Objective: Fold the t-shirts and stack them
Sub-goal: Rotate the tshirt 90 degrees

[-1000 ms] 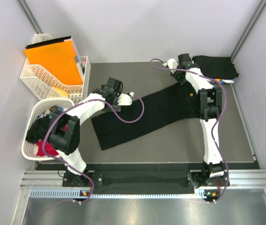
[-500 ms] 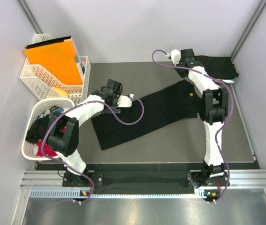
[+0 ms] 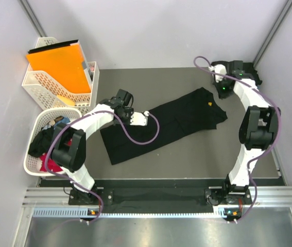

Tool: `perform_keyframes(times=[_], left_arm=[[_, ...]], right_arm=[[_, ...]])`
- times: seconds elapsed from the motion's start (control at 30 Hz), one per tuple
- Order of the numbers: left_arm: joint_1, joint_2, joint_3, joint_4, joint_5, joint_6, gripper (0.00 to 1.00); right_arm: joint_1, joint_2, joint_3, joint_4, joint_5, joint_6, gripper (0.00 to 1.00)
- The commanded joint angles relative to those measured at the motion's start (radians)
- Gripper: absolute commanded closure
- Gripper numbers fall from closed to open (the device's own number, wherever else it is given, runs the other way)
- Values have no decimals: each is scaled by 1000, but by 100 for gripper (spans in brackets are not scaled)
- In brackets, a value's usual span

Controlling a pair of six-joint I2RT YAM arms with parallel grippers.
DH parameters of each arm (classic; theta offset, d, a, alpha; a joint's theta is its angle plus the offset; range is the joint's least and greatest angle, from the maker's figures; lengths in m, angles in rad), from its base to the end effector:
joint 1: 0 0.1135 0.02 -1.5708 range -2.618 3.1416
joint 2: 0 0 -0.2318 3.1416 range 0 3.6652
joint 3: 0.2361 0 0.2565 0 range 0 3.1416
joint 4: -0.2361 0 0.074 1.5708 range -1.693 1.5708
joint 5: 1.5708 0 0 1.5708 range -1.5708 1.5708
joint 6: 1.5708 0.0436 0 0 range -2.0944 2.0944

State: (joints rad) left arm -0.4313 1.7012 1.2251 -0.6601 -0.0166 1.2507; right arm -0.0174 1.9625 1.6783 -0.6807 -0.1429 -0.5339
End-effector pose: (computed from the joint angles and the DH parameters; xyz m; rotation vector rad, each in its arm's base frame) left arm 0.3172 -0.1452 0.1757 2.0370 1.8289 0.2616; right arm 0.4315 -0.0013 0.2191 -0.6983 2.4230 -0.0409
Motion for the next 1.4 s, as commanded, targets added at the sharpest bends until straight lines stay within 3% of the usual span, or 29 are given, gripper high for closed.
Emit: perform_keyframes(times=[0.0, 0.17, 0.53, 0.73, 1.07, 1.37], left_arm=[[22, 0, -37, -53, 47, 65, 100], [49, -11, -101, -53, 44, 110, 100], [68, -17, -139, -211, 122, 136, 100], [63, -3, -196, -168, 135, 116, 100], [9, -81, -392, -82, 110, 99, 100], [-69, -195, -391, -139, 171, 59, 100]], right_arm=[[-81, -117, -38, -23, -56, 26, 98], [-116, -131, -31, -34, -58, 26, 98], [-128, -79, 87, -75, -90, 60, 98], [-128, -65, 104, -82, -90, 46, 99], [-128, -68, 84, -85, -126, 41, 100], [-118, -59, 63, -112, -156, 23, 100]])
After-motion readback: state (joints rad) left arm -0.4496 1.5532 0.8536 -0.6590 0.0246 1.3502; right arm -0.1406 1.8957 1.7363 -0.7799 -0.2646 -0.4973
